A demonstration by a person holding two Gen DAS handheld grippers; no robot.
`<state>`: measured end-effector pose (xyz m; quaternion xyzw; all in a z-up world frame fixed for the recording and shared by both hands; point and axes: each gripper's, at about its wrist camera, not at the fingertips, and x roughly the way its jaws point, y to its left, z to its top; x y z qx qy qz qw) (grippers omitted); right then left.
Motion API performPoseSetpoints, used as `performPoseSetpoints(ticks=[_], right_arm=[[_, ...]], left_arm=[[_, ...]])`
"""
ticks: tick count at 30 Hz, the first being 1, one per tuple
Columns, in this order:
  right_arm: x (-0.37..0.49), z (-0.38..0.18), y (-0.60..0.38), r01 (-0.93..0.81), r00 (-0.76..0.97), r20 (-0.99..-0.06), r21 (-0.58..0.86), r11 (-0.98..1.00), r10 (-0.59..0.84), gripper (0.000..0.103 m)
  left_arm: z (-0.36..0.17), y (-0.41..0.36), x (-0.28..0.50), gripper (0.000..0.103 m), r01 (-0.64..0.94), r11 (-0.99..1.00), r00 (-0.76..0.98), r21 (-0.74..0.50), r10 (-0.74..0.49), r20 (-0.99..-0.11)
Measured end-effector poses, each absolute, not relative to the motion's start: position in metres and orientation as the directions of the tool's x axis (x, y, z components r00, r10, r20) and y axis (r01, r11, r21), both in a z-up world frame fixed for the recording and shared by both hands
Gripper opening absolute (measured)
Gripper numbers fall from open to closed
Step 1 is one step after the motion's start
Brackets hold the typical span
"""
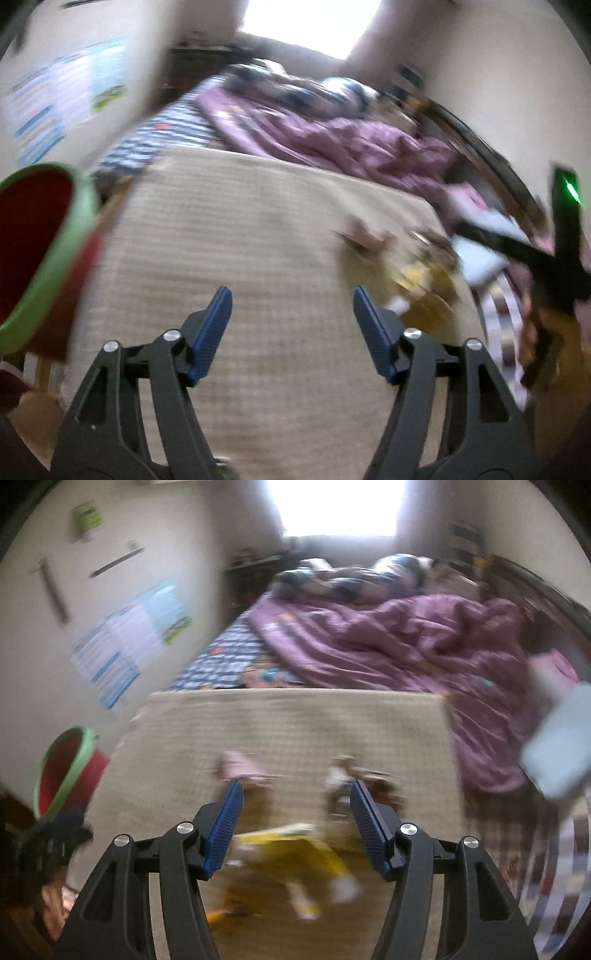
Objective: Collect trash
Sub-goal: 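Move both open tools back over the trash on the mat, then grasp the yellow-black wrapper with the left tool while the right tool grasps crumpled foil paper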
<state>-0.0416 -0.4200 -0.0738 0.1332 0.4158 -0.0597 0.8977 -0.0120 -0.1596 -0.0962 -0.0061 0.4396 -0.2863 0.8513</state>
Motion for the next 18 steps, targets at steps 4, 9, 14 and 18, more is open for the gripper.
performPoseSetpoints(ticks=[4, 9, 14, 18], right_arm=[[-0.051, -0.088, -0.454, 0.304, 0.631, -0.774, 0.194, 0.933, -0.045, 0.060], [-0.047, -0.117, -0.476, 0.359, 0.596, -0.802, 0.226, 0.906, -0.036, 0.060], [-0.041, -0.140, -0.475, 0.364, 0.589, -0.808, 0.283, 0.887, 0.016, 0.060], [-0.046, -0.141, -0.466, 0.348, 0.628, -0.777, 0.324, 0.880, 0.038, 0.042]], left_arm=[[-0.107, -0.209, -0.032, 0.068, 0.623, 0.738, 0.338, -0.260, -0.553, -0.761], [-0.126, -0.244, -0.047, 0.068, 0.710, 0.659, 0.238, -0.247, -0.555, -0.797], [-0.147, -0.260, -0.048, 0.068, 0.704, 0.656, 0.173, -0.272, -0.530, -0.830], [-0.158, -0.267, -0.048, 0.037, 0.701, 0.663, 0.158, -0.263, -0.503, -0.850]])
